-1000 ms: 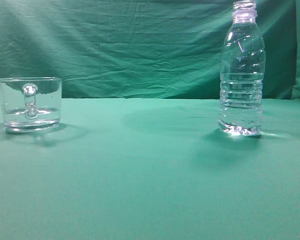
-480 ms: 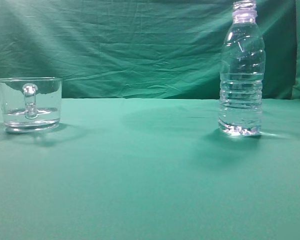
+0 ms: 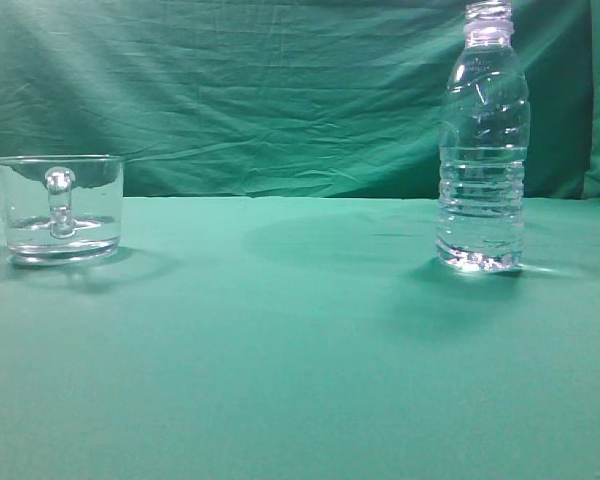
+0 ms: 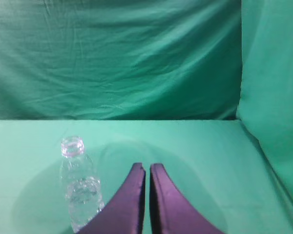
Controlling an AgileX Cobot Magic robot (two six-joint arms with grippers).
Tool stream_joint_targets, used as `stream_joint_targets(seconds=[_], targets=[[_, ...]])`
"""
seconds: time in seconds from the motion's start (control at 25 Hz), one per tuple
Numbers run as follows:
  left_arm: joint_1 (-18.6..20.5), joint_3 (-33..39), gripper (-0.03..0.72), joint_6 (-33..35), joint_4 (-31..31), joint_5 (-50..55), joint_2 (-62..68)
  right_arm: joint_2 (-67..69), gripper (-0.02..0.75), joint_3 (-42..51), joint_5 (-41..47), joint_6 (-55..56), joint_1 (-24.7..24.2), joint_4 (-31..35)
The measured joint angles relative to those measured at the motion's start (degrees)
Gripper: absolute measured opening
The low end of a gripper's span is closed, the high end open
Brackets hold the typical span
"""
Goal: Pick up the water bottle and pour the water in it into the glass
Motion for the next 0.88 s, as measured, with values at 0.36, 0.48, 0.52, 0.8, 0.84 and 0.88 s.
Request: stream_joint_targets(seconds=[0.36, 0.48, 0.52, 0.8, 0.84, 0.88], targets=[[0.0, 0.0, 0.0, 0.0, 0.0, 0.0, 0.0, -0.1, 0.0, 9.5, -2.2, -10.2, -9.2, 7.6], [0.0, 0.0, 0.0, 0.0, 0.0, 0.0, 0.0, -0.7, 0.0, 13.0, -3.0, -10.8, -10.6, 7.6], [0.0, 0.0, 0.0, 0.0, 0.0, 0.0, 0.0, -1.3, 0.0, 14.2, -3.1, -10.9, -10.7, 7.7], [0.0, 0.0, 0.0, 0.0, 0.0, 0.0, 0.0, -4.8, 0.0, 19.1, -3.0, -11.8, -11.1, 8.0], [0.0, 0.0, 0.0, 0.0, 0.0, 0.0, 0.0, -4.8, 0.0, 19.4, -2.8, -12.1, -11.1, 8.5], [0.0, 0.0, 0.0, 0.0, 0.0, 0.0, 0.0, -4.8, 0.0, 19.4, -3.1, -13.2, -11.1, 9.2]])
